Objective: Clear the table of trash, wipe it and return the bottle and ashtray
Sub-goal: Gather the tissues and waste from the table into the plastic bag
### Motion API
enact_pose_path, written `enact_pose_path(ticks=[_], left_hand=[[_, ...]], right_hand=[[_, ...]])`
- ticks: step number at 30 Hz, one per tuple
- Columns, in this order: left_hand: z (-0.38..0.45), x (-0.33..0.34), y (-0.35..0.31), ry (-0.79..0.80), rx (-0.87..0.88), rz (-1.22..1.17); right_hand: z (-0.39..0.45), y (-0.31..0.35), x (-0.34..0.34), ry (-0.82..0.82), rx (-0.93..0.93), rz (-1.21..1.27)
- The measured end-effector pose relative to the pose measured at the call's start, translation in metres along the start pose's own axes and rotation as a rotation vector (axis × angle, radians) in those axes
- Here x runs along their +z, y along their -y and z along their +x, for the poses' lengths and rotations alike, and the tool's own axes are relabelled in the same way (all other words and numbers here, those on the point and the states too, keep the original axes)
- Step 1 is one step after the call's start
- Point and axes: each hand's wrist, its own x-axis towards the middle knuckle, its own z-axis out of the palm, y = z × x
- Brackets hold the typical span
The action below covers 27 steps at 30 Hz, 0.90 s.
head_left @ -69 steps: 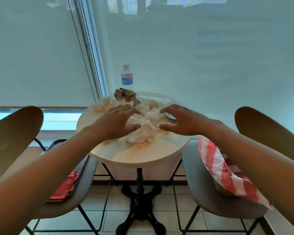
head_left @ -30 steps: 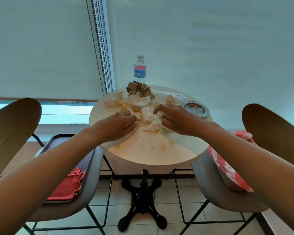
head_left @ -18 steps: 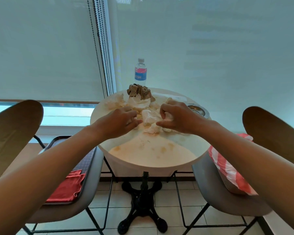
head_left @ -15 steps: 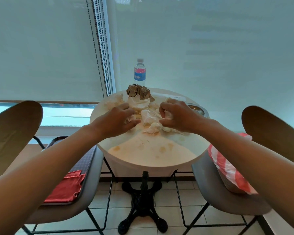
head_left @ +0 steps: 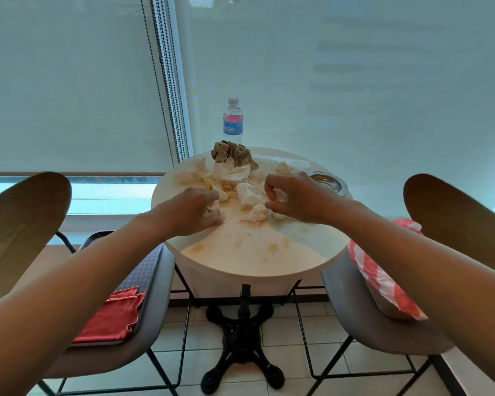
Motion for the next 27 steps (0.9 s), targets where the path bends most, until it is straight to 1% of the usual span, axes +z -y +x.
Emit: enact_pose_path(ticks=[4,7,14,19,23,27], left_hand=[[0.0,0.0,-0.008,-0.026,-0.021,0.039],[-0.001,-0.004,-0.014,-0.054,-0.033,-0.005],[0.008,-0.01,-0.019,-0.044,0.051,0.045],[0.021,-0.019,-0.039,-0.089,0.11,0.052],[0.037,-0.023,-0.057,-0.101,0.123,0.019],[0.055,-0.022,-0.075,-0.092,0.16,-0.037]], right_hand=[[-0.002,0.002,-0.001,0.018,0.008,0.008],[-0.003,0.006,-0.004,0.015,0.028,0.013],[-0.001,0.012,-0.005,0.024,0.01,-0.036],[-0.005,0.02,-0.018,0.05,0.155,0.135],[-0.013,0.012,-0.03,0.03,0.24,0.152],[-0.025,-0.003,-0.043,0.007,0.273,0.148]])
